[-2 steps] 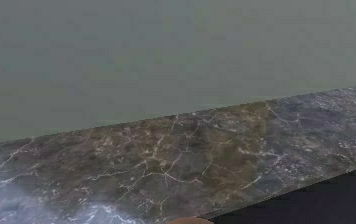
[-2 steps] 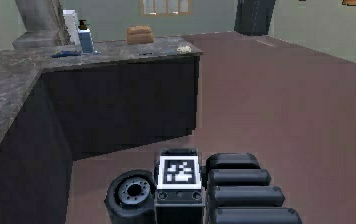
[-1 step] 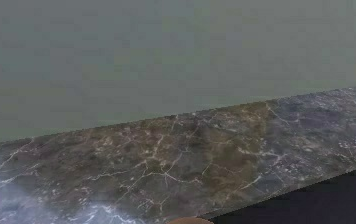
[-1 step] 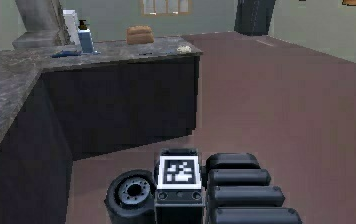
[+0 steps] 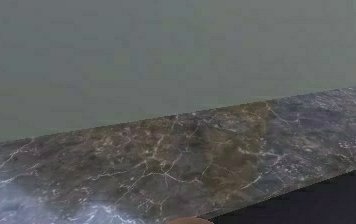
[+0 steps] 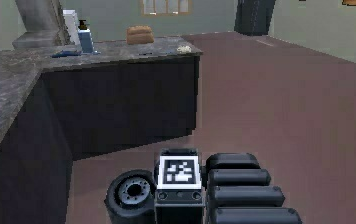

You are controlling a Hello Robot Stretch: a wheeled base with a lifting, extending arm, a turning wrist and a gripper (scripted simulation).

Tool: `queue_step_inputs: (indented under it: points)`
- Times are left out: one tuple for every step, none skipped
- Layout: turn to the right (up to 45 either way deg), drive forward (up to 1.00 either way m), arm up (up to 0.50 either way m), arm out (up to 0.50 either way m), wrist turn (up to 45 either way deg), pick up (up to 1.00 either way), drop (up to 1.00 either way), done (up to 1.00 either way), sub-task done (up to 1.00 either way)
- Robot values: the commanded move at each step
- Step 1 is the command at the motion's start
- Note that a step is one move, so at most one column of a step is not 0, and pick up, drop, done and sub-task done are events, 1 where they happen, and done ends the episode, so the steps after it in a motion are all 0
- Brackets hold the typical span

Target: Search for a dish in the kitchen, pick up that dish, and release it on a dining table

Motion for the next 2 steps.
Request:
queue_step_inputs:
  points:
    - [-6.0,0.0,0.0,0.0,0.0,0.0,0.0,0.0,0.0]
    - [-45.0,0.0,0.0,0.0,0.0,0.0,0.0,0.0,0.0]
